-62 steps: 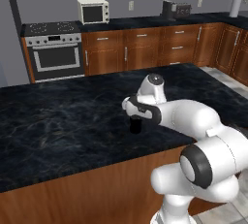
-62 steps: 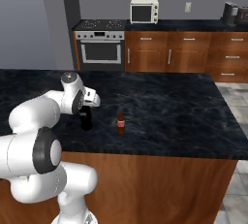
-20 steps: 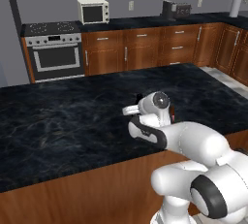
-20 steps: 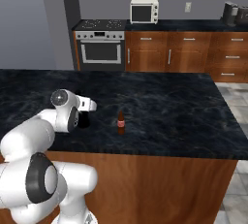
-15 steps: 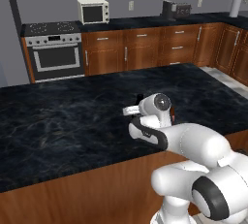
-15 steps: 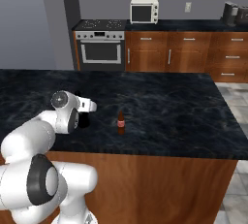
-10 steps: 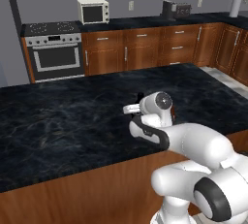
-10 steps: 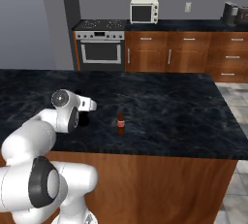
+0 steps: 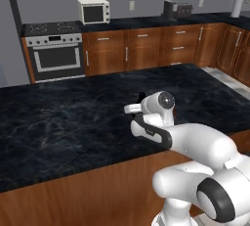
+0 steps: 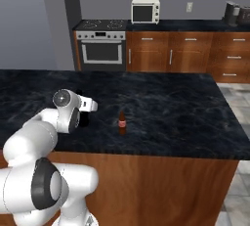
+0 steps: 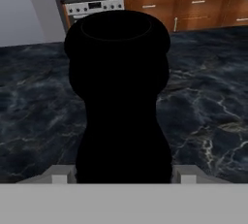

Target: Place the large bottle from the dining counter next to the other large bottle outside the sink, and place the small bottle from the dining counter next to the other small bottle inside the sink.

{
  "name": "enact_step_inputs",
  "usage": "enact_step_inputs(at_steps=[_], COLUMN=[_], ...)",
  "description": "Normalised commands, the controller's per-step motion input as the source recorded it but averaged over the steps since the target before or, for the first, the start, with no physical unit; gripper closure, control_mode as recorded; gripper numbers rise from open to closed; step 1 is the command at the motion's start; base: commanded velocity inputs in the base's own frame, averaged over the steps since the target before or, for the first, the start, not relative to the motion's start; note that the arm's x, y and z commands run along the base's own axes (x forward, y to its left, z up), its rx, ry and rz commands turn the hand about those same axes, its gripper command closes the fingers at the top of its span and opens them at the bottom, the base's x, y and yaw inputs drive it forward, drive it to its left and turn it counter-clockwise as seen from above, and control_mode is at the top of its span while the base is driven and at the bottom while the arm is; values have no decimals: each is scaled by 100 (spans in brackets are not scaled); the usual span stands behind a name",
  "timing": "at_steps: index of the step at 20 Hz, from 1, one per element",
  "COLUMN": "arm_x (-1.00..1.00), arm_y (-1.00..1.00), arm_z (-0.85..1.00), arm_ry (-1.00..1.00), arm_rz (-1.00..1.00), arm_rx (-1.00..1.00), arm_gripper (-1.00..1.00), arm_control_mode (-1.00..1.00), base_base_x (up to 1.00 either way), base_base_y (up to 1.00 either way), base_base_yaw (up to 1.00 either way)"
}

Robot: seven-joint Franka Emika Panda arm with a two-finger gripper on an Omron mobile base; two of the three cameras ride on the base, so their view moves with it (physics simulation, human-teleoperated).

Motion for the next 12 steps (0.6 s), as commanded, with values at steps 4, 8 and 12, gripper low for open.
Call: enact_step_inputs(at_steps=[4, 8, 12], arm_x=[0, 0, 0], arm_y=[0, 0, 0], arm_z=[0, 0, 0], arm_ry=[0, 0, 0], arm_rz=[0, 0, 0], arm_rx=[0, 0, 0], arm_gripper=[100, 100, 100], arm_control_mode=[100, 100, 100], base_base_x=[-72, -77, -53], base_base_y=[0, 0, 0], base_base_yaw=[0, 0, 0])
